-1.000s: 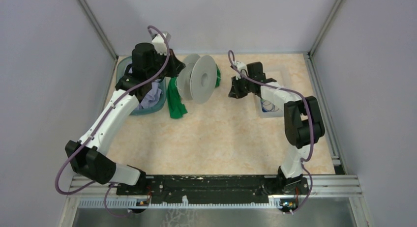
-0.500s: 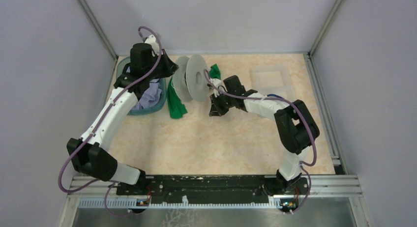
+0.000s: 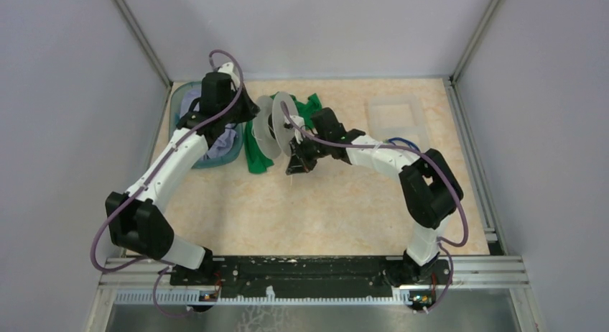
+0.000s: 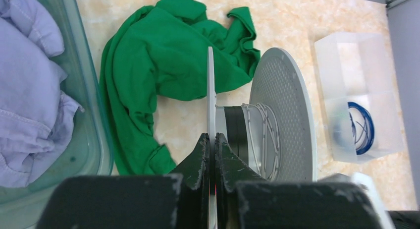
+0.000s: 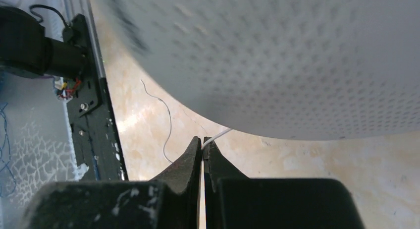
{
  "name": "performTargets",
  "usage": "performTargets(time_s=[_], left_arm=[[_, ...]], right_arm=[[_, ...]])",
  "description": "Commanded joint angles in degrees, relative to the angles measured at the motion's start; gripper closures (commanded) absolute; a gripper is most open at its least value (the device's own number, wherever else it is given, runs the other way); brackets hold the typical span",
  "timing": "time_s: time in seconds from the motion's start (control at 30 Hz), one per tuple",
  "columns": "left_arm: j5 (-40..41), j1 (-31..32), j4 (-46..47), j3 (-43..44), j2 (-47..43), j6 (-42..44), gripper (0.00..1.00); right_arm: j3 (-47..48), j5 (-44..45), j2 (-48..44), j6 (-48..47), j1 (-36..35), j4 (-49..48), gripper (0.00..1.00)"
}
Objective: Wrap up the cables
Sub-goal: Wrap the cable around the cable reel.
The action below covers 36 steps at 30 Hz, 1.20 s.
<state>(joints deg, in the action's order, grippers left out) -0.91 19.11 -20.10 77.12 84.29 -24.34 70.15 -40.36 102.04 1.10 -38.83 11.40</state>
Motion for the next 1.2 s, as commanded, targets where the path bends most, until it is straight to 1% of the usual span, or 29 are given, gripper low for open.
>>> performTargets(time_s=[0.0,0.2,0.33,0.47,0.7,0.93,1.17], left_arm=[[3.43,1.09,6.29,-0.66,-0.60,1.12,1.00],[6.45,3.57,8.03,-1.76,-0.53,4.37,1.00],[7.23,4.31,8.78,-2.06,-0.37,5.90,1.00],[7.88,5.05,9.14,-2.16,-0.27,6.99,1.00],[9.67,6.87,10.30,-3.34,-0.58,9.84,1.00],[10.11,7.79,10.93,-3.83,-0.80,11.34,1.00],[10.33,8.56,11.45,-4.60,-0.97,12.93,1.00]], right_arm=[[6.73,-3.50,-3.01,-0.03,-1.16,1.01,1.00],[12.59,-4.03,-1.95,3.12,-1.16,3.15,1.00],[15.90,-2.88,-1.55,4.00,-1.16,4.71,1.00],[18.75,-1.87,-0.91,4.68,-1.11,6.54,0.97],[21.87,-0.79,-0.19,8.01,0.43,6.65,0.94],[23.80,-3.33,1.15,11.52,2.62,5.93,0.90],[26.01,-3.86,1.59,12.01,3.99,6.35,0.89]])
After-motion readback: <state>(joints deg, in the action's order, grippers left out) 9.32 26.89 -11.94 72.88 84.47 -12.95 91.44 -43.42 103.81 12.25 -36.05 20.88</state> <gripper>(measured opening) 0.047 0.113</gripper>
